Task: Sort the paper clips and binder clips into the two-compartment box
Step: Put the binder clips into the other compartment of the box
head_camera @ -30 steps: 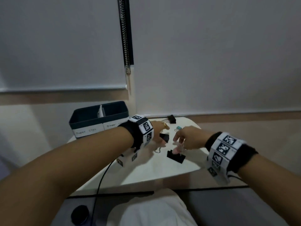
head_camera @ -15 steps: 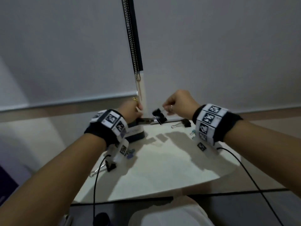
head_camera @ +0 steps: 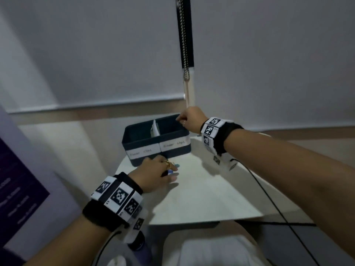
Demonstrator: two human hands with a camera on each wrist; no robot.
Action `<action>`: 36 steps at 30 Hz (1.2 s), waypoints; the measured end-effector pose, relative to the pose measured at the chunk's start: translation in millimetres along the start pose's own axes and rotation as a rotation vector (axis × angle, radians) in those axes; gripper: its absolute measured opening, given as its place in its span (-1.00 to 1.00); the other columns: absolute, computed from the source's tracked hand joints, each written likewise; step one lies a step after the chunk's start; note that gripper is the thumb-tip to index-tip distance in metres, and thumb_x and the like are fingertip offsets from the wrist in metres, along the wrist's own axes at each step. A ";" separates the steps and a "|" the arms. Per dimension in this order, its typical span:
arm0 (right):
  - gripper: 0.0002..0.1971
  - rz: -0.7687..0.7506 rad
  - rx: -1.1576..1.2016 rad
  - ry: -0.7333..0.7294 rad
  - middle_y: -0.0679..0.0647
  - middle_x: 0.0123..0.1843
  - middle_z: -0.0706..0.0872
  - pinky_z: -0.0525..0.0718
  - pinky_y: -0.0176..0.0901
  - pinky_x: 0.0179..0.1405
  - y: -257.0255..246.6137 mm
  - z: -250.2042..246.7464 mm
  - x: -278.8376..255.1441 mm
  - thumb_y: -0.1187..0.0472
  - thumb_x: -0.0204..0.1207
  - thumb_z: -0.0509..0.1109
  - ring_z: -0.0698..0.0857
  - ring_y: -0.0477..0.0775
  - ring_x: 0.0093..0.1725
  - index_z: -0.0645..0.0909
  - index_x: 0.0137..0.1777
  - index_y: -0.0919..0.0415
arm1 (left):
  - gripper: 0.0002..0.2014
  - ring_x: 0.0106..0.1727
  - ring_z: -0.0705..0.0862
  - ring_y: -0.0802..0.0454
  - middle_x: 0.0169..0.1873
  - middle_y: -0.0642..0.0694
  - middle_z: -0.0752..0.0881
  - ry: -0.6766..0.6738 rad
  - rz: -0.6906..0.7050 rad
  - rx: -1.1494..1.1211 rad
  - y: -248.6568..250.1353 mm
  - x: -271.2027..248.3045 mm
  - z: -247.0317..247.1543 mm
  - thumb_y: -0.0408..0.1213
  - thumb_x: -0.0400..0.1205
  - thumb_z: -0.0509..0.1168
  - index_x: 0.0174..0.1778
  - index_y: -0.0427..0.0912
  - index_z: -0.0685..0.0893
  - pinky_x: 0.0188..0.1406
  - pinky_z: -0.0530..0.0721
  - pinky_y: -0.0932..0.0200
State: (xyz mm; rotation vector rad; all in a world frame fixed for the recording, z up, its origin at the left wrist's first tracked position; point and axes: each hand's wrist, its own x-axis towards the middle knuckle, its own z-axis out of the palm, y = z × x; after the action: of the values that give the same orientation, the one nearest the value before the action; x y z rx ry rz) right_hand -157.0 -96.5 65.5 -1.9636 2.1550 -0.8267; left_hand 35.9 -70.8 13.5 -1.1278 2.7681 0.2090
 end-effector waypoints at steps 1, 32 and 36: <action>-0.72 -0.011 0.001 -0.008 0.19 0.25 0.74 0.52 -0.28 0.29 1.1 0.5 -1.3 0.34 0.61 0.25 0.68 0.11 0.26 0.69 0.24 0.30 | -0.61 0.44 0.36 -0.20 0.45 -0.03 0.33 -0.030 -0.010 0.004 -4.2 -3.3 8.2 0.00 0.66 0.16 0.43 0.10 0.47 0.51 0.32 0.00; -0.79 -0.417 -0.407 -0.478 0.08 -0.08 0.75 0.37 -0.34 -0.11 -1.2 43.3 -57.4 0.19 0.49 0.43 0.62 0.04 -0.11 0.69 0.05 0.29 | -0.42 0.20 0.64 -0.03 0.19 -0.11 0.68 -0.007 -0.022 -0.045 9.7 1.1 3.3 -0.02 0.45 0.46 0.35 -0.18 0.55 0.06 0.54 0.27; -0.78 -0.463 -0.415 -0.550 -0.21 -0.35 0.37 0.33 -0.32 -0.14 1.4 44.4 -55.9 0.24 0.56 0.34 0.44 -0.04 -0.10 0.62 0.17 0.25 | -0.54 0.18 0.64 -0.01 0.18 -0.09 0.68 -0.100 -0.048 -0.094 12.3 3.1 -2.0 -0.06 0.52 0.41 0.29 -0.17 0.57 0.10 0.54 0.23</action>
State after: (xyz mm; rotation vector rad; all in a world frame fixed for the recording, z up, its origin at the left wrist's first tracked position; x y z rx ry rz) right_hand -130.4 -57.4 12.1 -2.5470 1.6590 0.1654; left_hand 24.9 -64.6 15.8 -1.1706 2.6658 0.3833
